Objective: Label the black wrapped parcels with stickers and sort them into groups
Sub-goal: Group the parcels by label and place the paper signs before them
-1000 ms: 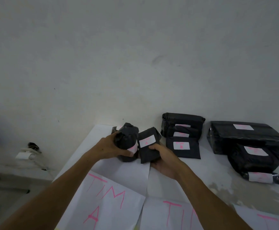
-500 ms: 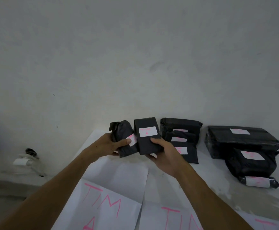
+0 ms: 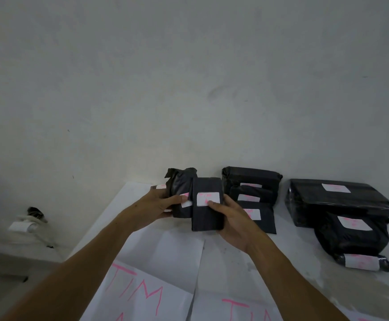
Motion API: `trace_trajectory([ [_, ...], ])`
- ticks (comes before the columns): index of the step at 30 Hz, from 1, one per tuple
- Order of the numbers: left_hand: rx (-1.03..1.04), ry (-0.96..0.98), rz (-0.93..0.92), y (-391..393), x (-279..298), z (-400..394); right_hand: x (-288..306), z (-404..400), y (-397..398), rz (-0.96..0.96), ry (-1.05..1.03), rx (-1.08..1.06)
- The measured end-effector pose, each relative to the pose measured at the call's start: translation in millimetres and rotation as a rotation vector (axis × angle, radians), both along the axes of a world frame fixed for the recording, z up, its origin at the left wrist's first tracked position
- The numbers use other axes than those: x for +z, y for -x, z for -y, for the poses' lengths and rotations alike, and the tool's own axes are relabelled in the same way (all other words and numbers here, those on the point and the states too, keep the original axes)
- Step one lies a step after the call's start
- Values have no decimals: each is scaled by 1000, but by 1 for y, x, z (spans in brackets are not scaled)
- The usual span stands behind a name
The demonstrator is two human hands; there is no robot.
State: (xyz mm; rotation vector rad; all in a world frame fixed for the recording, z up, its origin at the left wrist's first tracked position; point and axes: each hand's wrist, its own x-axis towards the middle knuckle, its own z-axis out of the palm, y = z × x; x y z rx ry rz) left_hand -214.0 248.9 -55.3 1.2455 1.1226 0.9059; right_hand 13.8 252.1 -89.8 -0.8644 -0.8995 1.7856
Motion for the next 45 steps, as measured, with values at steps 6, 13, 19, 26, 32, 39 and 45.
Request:
trace_trajectory([
  [6,-61,-62,-178,-10,-6,-5,0,-5,7,155,-35,19],
  [13,-109,-109,-204,-6,-3,-19,-4,-11,4,119,-52,23],
  [19,35,-274,-446,5,-10,-28,-12,-19,10,253,-107,-35],
  [26,127,-562,-865,6,-19,-40,-13,-17,14,428,-221,-139],
  [32,89,-398,-1175,38,-45,-59,-11,-15,9,527,-252,-145],
  [39,117,-292,-1087,67,-32,-59,-9,-17,14,532,-273,-200],
  [45,-54,-328,-1021,81,-25,-43,0,-30,31,575,-277,-171],
])
